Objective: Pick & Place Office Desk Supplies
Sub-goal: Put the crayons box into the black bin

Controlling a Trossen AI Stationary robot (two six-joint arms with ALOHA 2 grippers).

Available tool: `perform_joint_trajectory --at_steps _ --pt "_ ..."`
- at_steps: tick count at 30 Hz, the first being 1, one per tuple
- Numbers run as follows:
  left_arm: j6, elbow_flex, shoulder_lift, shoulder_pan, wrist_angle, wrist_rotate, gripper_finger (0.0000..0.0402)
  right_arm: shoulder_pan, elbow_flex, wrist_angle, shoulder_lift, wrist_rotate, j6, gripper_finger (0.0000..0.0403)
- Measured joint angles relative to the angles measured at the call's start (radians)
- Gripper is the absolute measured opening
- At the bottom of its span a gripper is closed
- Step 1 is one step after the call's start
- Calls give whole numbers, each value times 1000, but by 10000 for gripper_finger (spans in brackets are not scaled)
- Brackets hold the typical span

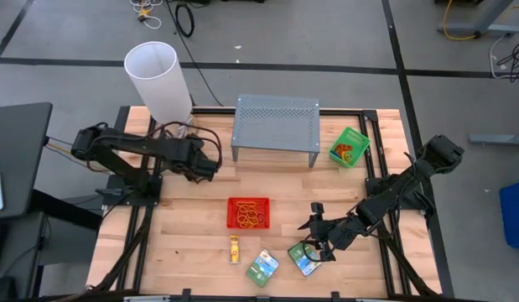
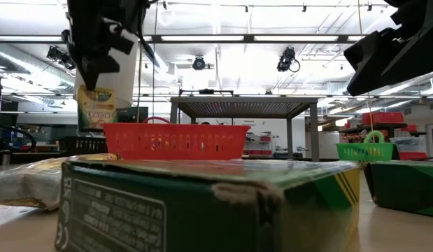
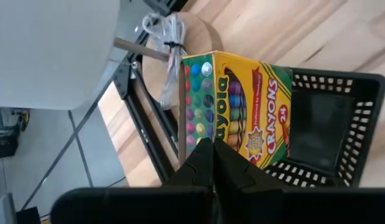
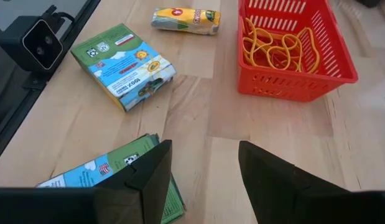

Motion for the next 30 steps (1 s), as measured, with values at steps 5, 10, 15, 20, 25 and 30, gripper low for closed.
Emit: perform_joint_trajectory --at_steps 5,10,15,20,25,30 --pt "14 -57 0 29 57 2 0 0 0 0 0 0 -5 194" --pt "13 -117 0 71 72 -28 0 0 0 2 0 0 -4 194" --pt "16 -176 0 110 106 -44 0 0 0 3 0 0 -2 194" --pt "53 -229 0 135 208 -50 0 0 0 3 0 0 -2 194" --pt "75 -256 0 158 243 -72 0 0 0 3 0 0 -1 194" --pt "79 -283 0 174 244 -105 0 0 0 9 0 -1 3 194"
